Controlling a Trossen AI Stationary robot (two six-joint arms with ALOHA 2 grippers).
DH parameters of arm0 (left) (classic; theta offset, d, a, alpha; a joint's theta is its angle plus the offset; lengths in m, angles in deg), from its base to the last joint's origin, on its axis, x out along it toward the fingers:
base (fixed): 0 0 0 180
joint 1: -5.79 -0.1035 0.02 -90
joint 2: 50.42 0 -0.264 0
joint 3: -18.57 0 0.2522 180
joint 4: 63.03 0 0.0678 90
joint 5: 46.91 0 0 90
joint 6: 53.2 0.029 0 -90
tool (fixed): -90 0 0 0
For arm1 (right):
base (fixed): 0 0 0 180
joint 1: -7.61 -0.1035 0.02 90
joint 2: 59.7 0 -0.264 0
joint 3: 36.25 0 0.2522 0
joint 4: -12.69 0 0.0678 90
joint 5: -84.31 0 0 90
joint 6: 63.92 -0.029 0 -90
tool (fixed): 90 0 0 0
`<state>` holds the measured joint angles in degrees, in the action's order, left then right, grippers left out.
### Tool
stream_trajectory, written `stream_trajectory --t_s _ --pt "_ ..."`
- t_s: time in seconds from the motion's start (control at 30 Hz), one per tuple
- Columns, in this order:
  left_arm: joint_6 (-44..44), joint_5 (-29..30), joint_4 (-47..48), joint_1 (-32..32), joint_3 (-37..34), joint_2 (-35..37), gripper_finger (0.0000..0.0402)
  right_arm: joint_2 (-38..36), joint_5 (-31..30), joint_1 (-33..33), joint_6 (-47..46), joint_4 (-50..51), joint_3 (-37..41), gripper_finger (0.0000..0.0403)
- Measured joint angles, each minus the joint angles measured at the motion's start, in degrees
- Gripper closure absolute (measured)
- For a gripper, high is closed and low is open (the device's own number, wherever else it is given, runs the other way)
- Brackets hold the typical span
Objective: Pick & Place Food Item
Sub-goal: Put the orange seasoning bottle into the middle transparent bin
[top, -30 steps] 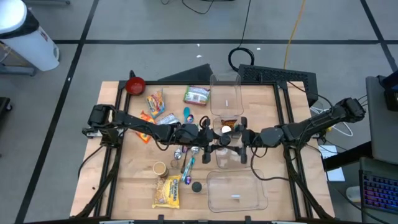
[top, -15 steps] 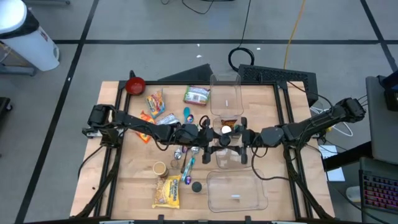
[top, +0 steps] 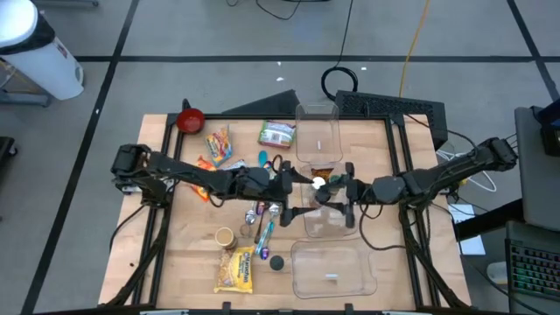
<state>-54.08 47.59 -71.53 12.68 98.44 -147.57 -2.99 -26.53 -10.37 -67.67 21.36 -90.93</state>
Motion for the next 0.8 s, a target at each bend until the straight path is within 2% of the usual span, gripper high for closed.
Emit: stream_trajectory --t_s 0.2,0.43,0.6,0.8 --pt "2.5 0.1 7.0 0.7 -0.1 6.2 0.0009 -4.0 -0.1 -0.1 -2.8 9.3 0.4 0.0207" --pt "5.0 2.6 -0.6 1.1 -5.0 7.3 0.0009 -2.2 0.0 1.2 -3.6 5.9 3.3 0.0207" --pt "3.8 4.8 -0.6 -0.4 -5.9 7.3 0.0009 -1.2 0.0 1.5 -7.0 9.8 4.8 0.0207" --pt "2.1 4.7 -0.4 -1.0 -5.9 7.3 0.0009 -1.1 0.0 1.6 -7.5 5.9 9.1 0.0207"
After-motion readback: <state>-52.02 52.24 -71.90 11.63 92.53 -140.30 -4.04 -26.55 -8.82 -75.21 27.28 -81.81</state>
